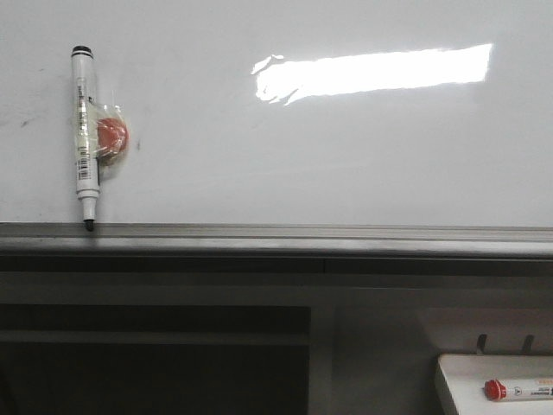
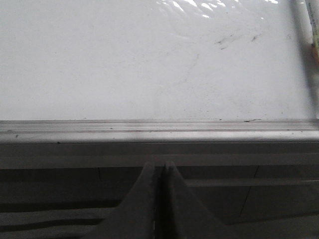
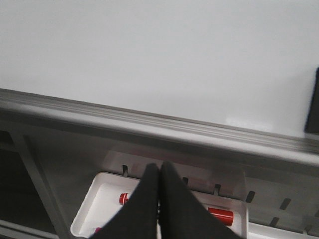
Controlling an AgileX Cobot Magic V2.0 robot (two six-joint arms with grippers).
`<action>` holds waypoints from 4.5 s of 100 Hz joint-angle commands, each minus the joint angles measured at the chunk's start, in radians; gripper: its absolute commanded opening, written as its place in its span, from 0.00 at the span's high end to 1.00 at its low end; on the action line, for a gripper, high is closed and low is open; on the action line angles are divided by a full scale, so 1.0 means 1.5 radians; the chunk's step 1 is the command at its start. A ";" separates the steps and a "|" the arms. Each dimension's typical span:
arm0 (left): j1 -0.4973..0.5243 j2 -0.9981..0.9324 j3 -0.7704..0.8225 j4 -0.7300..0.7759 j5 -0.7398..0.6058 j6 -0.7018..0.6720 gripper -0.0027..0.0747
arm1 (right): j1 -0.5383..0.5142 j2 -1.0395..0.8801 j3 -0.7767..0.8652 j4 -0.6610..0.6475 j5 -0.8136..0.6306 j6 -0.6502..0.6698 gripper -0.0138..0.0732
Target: Write number 2 on whiteboard
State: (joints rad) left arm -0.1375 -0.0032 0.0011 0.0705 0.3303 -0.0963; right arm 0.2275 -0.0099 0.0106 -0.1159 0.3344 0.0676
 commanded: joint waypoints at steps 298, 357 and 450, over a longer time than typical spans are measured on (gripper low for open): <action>-0.302 0.754 -0.552 -0.571 0.112 0.605 0.99 | -0.003 0.250 -0.419 0.598 0.176 -0.489 0.36; -0.423 0.729 -0.663 -0.281 0.304 0.834 0.99 | 0.256 0.576 -0.619 0.647 0.236 -0.733 0.36; -0.423 0.729 -0.663 -0.285 0.304 0.832 0.99 | 0.392 0.791 -0.650 0.699 0.087 -0.733 0.81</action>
State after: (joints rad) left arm -0.7634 1.1090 -0.9559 -0.3220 0.8321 1.1324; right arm 0.8151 1.1938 -0.9272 0.8814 0.4930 -1.0283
